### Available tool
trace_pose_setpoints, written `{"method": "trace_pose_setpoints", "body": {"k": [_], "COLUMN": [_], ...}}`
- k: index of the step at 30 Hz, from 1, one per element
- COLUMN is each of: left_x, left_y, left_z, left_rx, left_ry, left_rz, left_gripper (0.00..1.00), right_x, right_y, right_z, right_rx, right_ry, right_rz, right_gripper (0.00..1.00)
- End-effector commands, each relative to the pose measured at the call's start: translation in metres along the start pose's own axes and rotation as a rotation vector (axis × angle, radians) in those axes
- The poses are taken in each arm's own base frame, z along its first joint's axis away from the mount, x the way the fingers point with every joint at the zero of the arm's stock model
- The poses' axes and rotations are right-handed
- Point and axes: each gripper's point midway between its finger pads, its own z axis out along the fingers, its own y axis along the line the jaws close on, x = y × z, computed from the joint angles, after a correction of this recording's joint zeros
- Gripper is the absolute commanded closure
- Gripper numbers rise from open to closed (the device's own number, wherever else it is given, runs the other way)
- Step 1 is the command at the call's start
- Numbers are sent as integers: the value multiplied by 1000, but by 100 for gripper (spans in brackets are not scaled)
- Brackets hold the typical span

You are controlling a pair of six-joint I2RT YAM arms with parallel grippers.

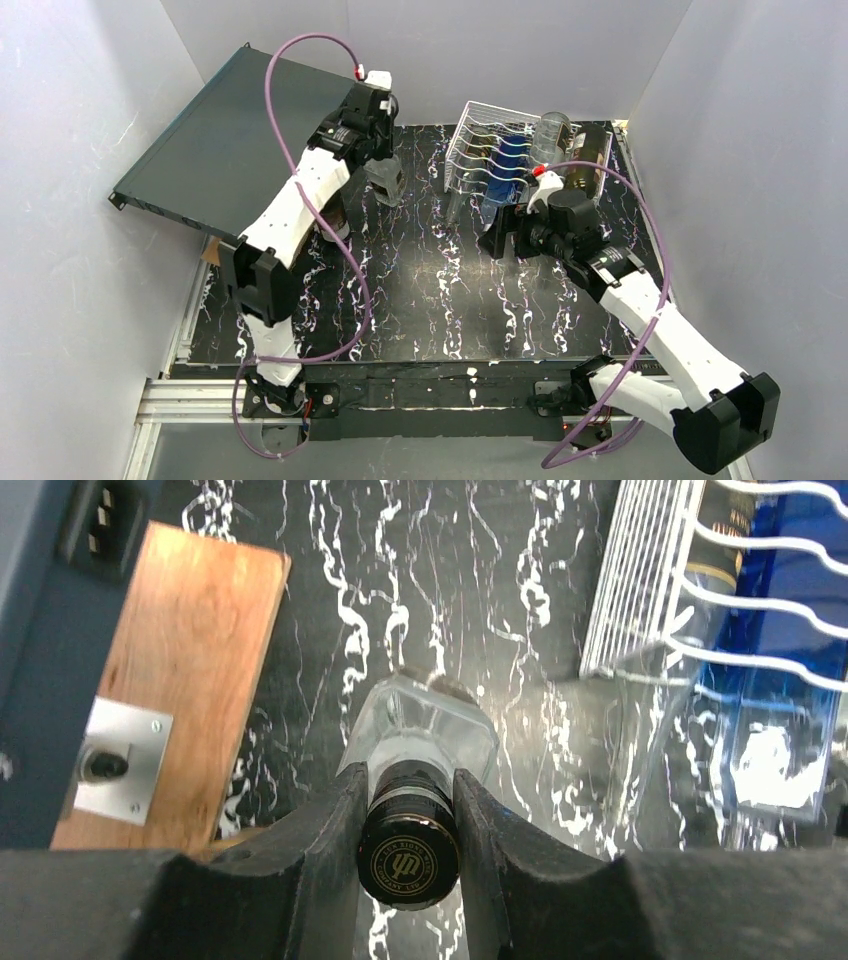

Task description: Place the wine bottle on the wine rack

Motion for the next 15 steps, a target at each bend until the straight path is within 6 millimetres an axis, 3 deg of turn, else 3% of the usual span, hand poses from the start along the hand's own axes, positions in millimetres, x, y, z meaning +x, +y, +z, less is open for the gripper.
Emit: {"method": "trace_pose_setpoints", "body": {"k": [1,9,15], "left_x": [20,85,136], "left_y": [-8,-17,-45], "left_z": [-44,-79,-87], "left_rx": [68,57,107], "left_ry": [22,49,128], "left_rz": [-21,-83,-62], "left_gripper": [100,100,100], "right_x": [-6,-3,3], "right_y": [14,16,19], "right_z": [11,31,39], "right_rx": [-72,-80,-99], "right_ry": [-28,10,32], "right_rz": [56,127,173], "right_gripper": [2,2,2]}}
